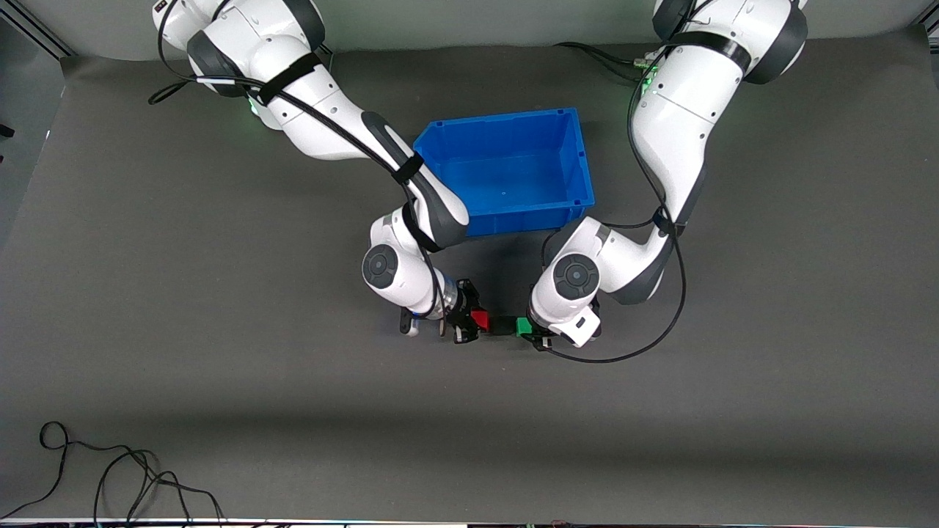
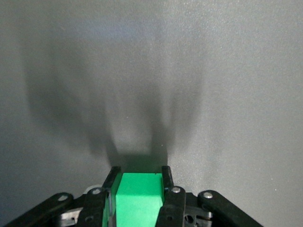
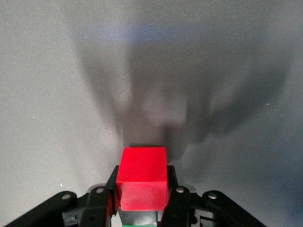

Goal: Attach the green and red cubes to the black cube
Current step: 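Press the red and green cubes against the black cube from both sides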

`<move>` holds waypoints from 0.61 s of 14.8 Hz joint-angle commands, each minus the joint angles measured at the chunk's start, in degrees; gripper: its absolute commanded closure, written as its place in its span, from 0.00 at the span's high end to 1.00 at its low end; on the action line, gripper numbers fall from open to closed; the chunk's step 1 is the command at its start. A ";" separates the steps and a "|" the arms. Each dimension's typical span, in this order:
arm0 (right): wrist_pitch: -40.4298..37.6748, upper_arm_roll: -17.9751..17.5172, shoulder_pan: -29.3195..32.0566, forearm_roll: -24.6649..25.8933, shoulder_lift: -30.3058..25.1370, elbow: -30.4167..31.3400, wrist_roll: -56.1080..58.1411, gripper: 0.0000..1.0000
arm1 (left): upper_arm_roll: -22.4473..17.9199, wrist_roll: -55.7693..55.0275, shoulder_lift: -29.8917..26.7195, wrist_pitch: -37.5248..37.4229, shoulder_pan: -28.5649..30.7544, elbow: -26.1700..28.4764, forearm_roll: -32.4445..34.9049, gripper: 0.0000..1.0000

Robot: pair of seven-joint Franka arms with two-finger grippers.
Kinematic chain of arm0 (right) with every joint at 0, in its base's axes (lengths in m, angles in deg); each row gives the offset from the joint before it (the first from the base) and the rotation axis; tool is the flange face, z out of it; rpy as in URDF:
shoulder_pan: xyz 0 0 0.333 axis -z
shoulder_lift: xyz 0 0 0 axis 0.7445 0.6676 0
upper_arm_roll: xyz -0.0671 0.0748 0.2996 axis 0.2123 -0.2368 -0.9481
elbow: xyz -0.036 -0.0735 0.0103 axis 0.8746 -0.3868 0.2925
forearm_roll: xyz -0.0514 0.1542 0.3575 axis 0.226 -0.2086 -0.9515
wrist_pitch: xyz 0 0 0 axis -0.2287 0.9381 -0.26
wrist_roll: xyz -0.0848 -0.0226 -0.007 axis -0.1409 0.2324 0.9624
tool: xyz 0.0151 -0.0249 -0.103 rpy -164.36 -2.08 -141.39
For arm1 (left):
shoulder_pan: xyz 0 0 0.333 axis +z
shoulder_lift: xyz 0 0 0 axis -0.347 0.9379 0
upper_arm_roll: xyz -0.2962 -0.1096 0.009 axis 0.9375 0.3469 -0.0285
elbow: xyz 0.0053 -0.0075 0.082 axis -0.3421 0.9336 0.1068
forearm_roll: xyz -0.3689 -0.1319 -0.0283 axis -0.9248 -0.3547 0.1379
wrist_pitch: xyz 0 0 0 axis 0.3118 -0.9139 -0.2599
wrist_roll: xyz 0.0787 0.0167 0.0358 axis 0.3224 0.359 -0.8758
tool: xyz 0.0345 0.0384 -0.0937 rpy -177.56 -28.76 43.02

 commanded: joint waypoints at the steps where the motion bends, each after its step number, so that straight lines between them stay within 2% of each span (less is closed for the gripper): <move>1: 0.53 1.13 -1.19 0.84 2.41 -3.10 -1.74 0.09 | -0.92 -2.00 1.55 0.08 -1.23 -2.19 1.15 0.00; 2: 0.79 1.13 -1.19 0.93 2.50 -3.10 -1.74 0.09 | -0.92 -2.00 1.55 0.08 -1.23 -2.28 1.15 0.01; 3: 1.31 1.13 -1.45 0.85 2.58 -3.10 -1.74 0.09 | -0.92 -2.00 1.55 0.08 -1.23 -2.28 1.15 0.07; 4: 1.66 1.13 -1.63 0.84 2.76 -3.10 -1.74 0.10 | -0.92 -1.91 1.55 0.08 -1.23 -2.37 1.24 0.26; 6: 1.76 1.13 -1.98 0.84 2.76 -3.28 -1.74 0.10 | -0.92 -1.65 1.55 0.08 -1.06 -2.63 1.24 0.82; 7: 1.76 1.13 -1.98 0.84 2.76 -3.37 -1.74 0.10 | -0.92 -1.74 1.47 0.08 -0.97 -2.89 1.24 1.00; 9: 1.76 1.13 -2.07 0.84 2.93 -3.63 -1.74 0.12 | -0.92 -1.30 1.12 -0.01 -0.79 -2.98 1.32 1.00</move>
